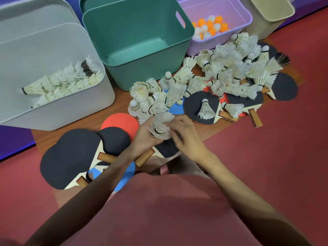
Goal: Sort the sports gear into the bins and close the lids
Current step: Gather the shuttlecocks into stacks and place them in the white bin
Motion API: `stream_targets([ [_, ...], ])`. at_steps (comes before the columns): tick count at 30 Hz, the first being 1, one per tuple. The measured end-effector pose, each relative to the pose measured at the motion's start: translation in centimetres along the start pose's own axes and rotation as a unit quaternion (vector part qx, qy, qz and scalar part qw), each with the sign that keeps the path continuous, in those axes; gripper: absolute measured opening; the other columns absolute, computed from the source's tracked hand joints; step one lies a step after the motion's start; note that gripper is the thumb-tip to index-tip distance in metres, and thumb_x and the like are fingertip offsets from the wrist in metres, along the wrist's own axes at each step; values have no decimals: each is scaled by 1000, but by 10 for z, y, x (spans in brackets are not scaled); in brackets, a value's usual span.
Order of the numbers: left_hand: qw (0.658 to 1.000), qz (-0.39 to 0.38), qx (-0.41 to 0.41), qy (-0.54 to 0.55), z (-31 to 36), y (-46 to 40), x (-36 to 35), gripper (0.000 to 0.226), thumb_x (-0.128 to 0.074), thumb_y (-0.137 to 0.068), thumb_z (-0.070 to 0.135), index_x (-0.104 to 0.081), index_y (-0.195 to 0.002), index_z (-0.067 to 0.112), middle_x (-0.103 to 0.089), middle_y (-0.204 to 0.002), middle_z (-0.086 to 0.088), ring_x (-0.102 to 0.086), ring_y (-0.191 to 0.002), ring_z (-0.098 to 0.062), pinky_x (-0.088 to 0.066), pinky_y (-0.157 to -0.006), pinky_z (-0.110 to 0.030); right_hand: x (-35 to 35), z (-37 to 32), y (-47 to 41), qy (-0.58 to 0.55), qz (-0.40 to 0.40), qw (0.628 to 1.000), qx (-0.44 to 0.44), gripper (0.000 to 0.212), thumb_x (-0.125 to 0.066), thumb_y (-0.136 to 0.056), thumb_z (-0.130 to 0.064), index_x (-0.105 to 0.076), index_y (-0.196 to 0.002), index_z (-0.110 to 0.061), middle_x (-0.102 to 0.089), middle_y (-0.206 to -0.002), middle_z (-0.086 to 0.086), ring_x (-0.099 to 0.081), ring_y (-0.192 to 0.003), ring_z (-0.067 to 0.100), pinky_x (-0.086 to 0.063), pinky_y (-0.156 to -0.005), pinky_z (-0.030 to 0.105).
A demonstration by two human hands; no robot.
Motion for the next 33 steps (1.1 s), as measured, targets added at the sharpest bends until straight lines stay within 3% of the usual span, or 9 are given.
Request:
stream_targets([
  [4,999,40,10,8,3,-2,4,62,-81,-59,29,-57,-115,17,-66,-112,-1,-62,-106,-11,-49,-93,-29,30,20,-2,30,16,999,-14,39,-56,-93,-22,-52,-129,-8,-53,-124,8,-46,-116,23,-35,-101,30],
  [10,997,76,8,-6,19,0,4,60,-80,-58,35,-57,-114,29,-66,-116,4,-62,-110,-10,-49,-93,-22,59,151,-2,173,-46,960,-214,55,-64,-78,-3,-48,-130,0,-51,-118,23,-46,-110,38,-36,-93,37],
  [16,992,114,7,-47,31,-11,-6,51,-80,-63,21,-57,-108,26,-65,-107,11,-62,-99,4,-46,-84,-11,49,200,-18,250,-142,928,-238,19,-56,-84,-10,-54,-100,1,-58,-101,23,-54,-97,41,-44,-78,41],
  [19,989,133,6,-64,33,-16,-12,52,-80,-66,15,-56,-112,23,-64,-109,8,-61,-100,6,-45,-86,-11,51,204,-26,212,-133,935,-254,7,-43,-82,2,-50,-84,0,-61,-92,26,-58,-89,42,-39,-64,38],
  [21,987,134,15,-88,33,-21,-14,52,-82,-68,14,-54,-110,29,-63,-108,10,-60,-99,8,-45,-84,-10,66,197,-35,127,-66,955,-260,9,-42,-81,3,-50,-76,1,-61,-81,26,-58,-78,40,-34,-58,34],
  [25,983,123,35,-129,28,-33,-17,55,-80,-67,27,-57,-116,17,-66,-111,3,-62,-104,-10,-50,-88,-27,110,144,-61,-87,39,976,-196,9,-56,-85,-9,-56,-76,-8,-56,-65,5,-54,-62,22,-37,-56,28],
  [29,979,150,45,-129,36,-42,-29,57,-80,-62,31,-54,-113,26,-61,-108,18,-58,-99,6,-44,-85,-13,128,112,-79,-202,15,968,-147,29,-63,-84,-24,-55,-72,1,-52,-62,22,-54,-59,31,-41,-53,39],
  [31,979,153,42,-130,43,-48,-39,53,-79,-59,36,-50,-104,36,-58,-105,21,-56,-95,10,-43,-83,-11,124,109,-85,-196,-18,970,-142,43,-62,-81,-34,-52,-72,6,-45,-60,20,-50,-58,33,-42,-55,43],
  [33,980,154,42,-121,47,-53,-48,54,-78,-55,43,-49,-101,38,-58,-103,21,-55,-92,14,-43,-82,-9,116,107,-89,-170,-61,975,-131,35,-65,-84,-25,-47,-66,0,-36,-53,8,-43,-53,35,-42,-55,43],
])
Point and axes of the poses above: each hand's wrist, its own y-axis away from the middle knuckle, its own x-axis out of the back of the hand, z = x × y, the point moved 7 cm from there along -y, towards the middle knuckle
